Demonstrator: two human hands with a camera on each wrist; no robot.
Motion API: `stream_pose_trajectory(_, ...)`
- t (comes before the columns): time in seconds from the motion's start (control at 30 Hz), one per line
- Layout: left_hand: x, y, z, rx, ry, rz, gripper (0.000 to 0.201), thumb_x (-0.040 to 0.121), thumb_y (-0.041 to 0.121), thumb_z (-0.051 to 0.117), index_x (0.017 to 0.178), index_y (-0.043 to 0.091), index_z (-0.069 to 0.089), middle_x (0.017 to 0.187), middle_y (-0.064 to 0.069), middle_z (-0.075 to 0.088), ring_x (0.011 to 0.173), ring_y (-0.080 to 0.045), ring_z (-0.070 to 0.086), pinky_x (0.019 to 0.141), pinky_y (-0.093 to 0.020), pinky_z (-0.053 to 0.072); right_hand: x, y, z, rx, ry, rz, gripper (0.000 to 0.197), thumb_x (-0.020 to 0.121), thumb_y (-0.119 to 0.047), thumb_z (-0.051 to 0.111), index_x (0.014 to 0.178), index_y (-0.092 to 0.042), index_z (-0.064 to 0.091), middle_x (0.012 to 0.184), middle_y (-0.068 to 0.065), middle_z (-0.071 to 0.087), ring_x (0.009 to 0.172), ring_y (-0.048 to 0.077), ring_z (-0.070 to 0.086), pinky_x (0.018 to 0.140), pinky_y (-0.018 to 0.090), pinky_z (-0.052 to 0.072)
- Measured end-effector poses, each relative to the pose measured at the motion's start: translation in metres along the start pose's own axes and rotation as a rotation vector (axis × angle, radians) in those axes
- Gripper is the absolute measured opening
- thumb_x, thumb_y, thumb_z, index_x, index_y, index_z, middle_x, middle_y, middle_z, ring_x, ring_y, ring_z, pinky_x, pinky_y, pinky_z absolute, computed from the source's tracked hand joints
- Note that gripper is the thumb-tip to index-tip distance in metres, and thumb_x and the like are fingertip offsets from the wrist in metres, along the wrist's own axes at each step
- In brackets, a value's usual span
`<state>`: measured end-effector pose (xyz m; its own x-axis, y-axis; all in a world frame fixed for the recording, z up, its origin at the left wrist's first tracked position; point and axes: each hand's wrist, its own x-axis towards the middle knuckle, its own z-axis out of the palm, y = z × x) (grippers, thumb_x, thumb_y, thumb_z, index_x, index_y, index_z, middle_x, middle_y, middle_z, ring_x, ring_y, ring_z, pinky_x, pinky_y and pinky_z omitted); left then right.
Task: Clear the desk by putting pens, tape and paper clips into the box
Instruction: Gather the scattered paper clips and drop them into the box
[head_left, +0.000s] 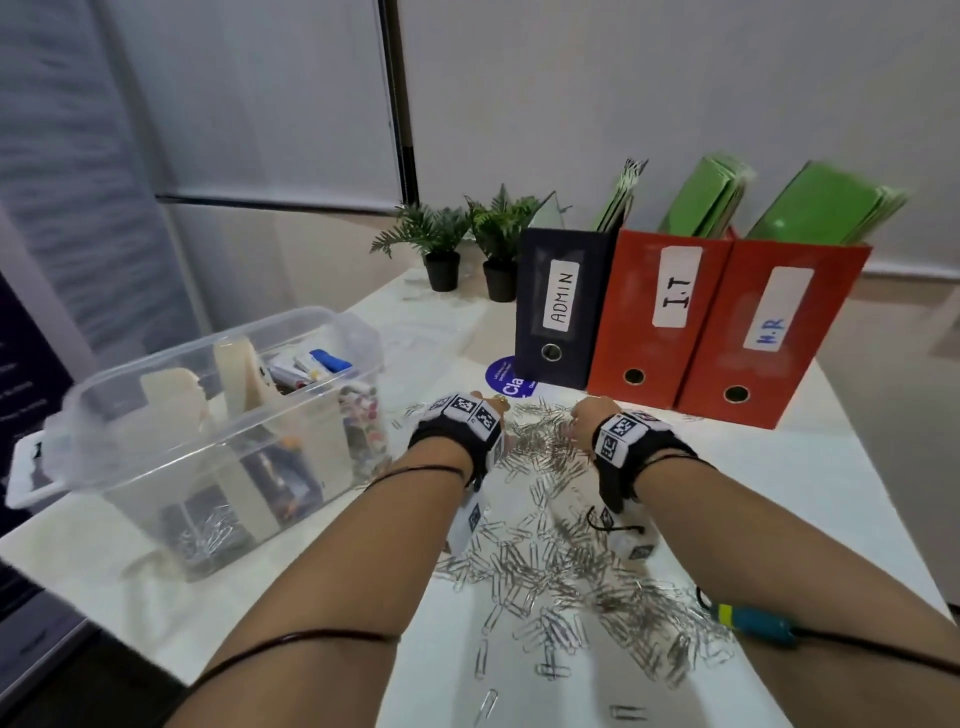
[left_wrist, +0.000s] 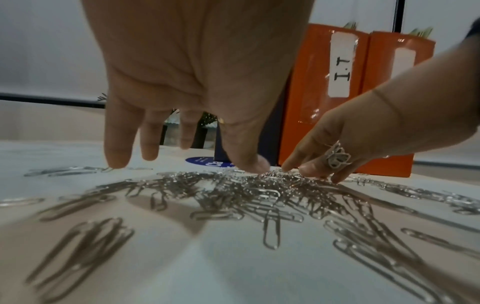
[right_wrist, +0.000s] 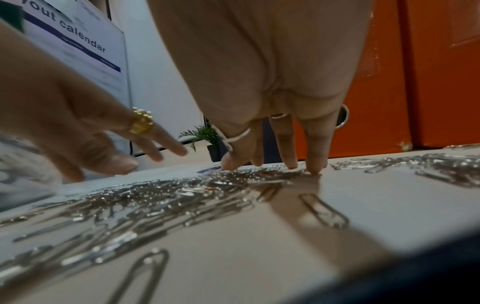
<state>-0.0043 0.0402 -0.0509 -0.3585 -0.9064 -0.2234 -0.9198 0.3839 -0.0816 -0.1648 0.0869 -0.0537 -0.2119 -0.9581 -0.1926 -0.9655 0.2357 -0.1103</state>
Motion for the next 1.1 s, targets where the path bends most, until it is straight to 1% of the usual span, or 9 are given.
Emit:
stream_pose_trajectory(0.1, 0.023, 0.01, 0.005, 0.088, -0.009, -0.005, 0.064, 0.064, 0.059, 0.064, 0.123, 0.04, 0.047, 0.119, 0.002, 0.052, 0.103, -0.029, 0.06, 0.086, -0.043, 0.05, 0.006, -0.001, 0.002, 0.04, 0.002, -0.015, 0.035, 0.094, -0.03, 0.051, 0.112, -0.003, 0.062, 0.117, 0.012, 0.064, 0.109, 0.027, 0.06, 0.078, 0.025, 0.044)
stream_pose_trajectory(0.2, 0.06, 0.016, 0.029, 0.038, -0.076, -0.02, 0.076, 0.046, 0.063, 0.069, 0.116, 0.039, 0.051, 0.112, 0.003, 0.059, 0.094, -0.025, 0.063, 0.084, -0.044, 0.051, 0.008, 0.001, 0.001, 0.072, 0.01, -0.045, 0.042, 0.093, -0.031, 0.055, 0.124, -0.003, 0.058, 0.126, 0.012, 0.06, 0.117, 0.026, 0.056, 0.095, 0.03, 0.045)
stream_pose_trajectory(0.43, 0.073, 0.01, 0.032, -0.081, -0.078, -0.031, 0.057, 0.051, 0.034, 0.083, 0.095, 0.031, 0.048, 0.102, -0.004, 0.057, 0.087, -0.03, 0.063, 0.08, -0.043, 0.055, 0.012, -0.006, 0.009, 0.099, -0.001, -0.11, 0.032, 0.076, -0.017, 0.076, 0.106, -0.008, 0.07, 0.107, 0.008, 0.069, 0.098, 0.023, 0.065, 0.087, 0.033, 0.054)
stream_pose_trajectory(0.63, 0.104, 0.005, 0.046, -0.135, -0.112, -0.044, 0.047, 0.05, 0.027, 0.082, 0.091, 0.018, 0.061, 0.1, -0.005, 0.064, 0.094, -0.032, 0.063, 0.08, -0.046, 0.055, 0.015, -0.021, 0.01, 0.074, 0.04, -0.118, 0.018, 0.078, -0.003, 0.064, 0.094, -0.007, 0.072, 0.094, 0.006, 0.071, 0.084, 0.021, 0.065, 0.078, 0.029, 0.056)
stream_pose_trajectory(0.73, 0.109, 0.007, 0.047, -0.109, -0.15, -0.041, 0.036, 0.058, 0.019, 0.078, 0.091, 0.011, 0.068, 0.101, -0.012, 0.067, 0.096, -0.034, 0.063, 0.083, -0.046, 0.054, 0.013, -0.025, 0.008, 0.092, 0.048, -0.118, 0.018, 0.081, 0.0, 0.059, 0.094, -0.004, 0.071, 0.096, 0.009, 0.071, 0.085, 0.023, 0.065, 0.08, 0.029, 0.053)
stream_pose_trajectory(0.9, 0.08, 0.004, 0.031, -0.148, -0.055, -0.022, 0.027, 0.06, 0.019, 0.072, 0.056, 0.013, 0.046, 0.082, -0.005, 0.064, 0.087, -0.03, 0.067, 0.077, -0.042, 0.057, 0.006, -0.028, 0.005, 0.117, 0.052, -0.108, 0.022, 0.087, 0.0, 0.054, 0.104, -0.002, 0.069, 0.109, 0.012, 0.068, 0.1, 0.025, 0.063, 0.086, 0.028, 0.049)
stream_pose_trajectory(0.97, 0.049, 0.007, 0.01, -0.194, 0.03, -0.013, 0.012, 0.071, 0.014, 0.068, 0.062, 0.016, 0.06, 0.088, -0.006, 0.068, 0.089, -0.028, 0.067, 0.08, -0.038, 0.056, 0.003, -0.028, -0.001, 0.148, 0.04, -0.1, 0.023, 0.088, -0.002, 0.055, 0.106, -0.003, 0.069, 0.113, 0.012, 0.067, 0.106, 0.025, 0.062, 0.089, 0.028, 0.048)
stream_pose_trajectory(1.03, 0.03, 0.009, -0.002, -0.229, 0.094, 0.016, 0.011, 0.082, 0.009, 0.062, 0.086, 0.007, 0.071, 0.1, -0.01, 0.07, 0.096, -0.027, 0.066, 0.086, -0.032, 0.054, -0.001, -0.028, -0.008, 0.176, 0.068, -0.115, 0.023, 0.088, -0.002, 0.057, 0.105, -0.006, 0.072, 0.112, 0.009, 0.068, 0.107, 0.024, 0.062, 0.091, 0.028, 0.049)
stream_pose_trajectory(1.1, 0.017, 0.008, -0.01, -0.261, 0.122, 0.026, 0.009, 0.085, 0.01, 0.061, 0.081, 0.009, 0.069, 0.107, -0.011, 0.069, 0.102, -0.024, 0.064, 0.088, -0.027, 0.051, -0.007, -0.029, -0.014, 0.178, 0.125, -0.157, 0.023, 0.087, 0.0, 0.058, 0.1, -0.008, 0.075, 0.109, 0.007, 0.07, 0.106, 0.023, 0.063, 0.094, 0.029, 0.05)
